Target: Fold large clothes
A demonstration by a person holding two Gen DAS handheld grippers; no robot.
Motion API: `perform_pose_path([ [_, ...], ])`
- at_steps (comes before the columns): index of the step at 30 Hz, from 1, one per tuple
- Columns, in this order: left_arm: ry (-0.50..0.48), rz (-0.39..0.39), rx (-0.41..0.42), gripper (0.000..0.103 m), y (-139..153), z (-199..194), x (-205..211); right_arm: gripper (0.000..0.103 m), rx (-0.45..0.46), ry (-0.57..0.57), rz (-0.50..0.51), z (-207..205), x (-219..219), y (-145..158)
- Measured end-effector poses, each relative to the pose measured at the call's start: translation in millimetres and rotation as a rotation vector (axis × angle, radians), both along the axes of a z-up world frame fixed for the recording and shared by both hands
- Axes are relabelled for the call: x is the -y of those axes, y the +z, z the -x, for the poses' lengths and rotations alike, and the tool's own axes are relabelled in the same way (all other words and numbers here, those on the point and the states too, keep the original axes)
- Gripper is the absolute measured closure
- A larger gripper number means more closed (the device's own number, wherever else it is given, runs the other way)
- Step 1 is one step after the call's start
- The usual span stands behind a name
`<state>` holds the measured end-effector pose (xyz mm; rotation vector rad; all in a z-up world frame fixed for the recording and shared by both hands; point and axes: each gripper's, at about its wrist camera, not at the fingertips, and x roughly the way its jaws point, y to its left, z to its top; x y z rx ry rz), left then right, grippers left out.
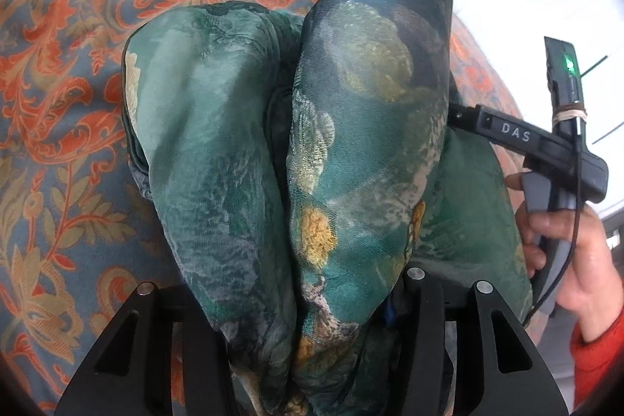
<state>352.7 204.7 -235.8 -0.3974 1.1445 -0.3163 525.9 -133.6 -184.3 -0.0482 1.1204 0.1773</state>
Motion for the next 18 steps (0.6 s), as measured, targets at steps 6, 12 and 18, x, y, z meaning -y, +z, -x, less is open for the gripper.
perform_pose_path([
  [6,0.001,-0.003,-0.001,0.049,0,6,1,0.023,-0.021,0.009,-0.027,-5,15,-4],
  [12,0.003,0.013,-0.016,0.049,2,-2,1,0.023,0.043,0.088,-0.063,47,18,49],
  [18,0.002,-0.016,-0.025,0.048,11,-12,9,0.023,0.219,0.295,0.024,165,-2,80],
])
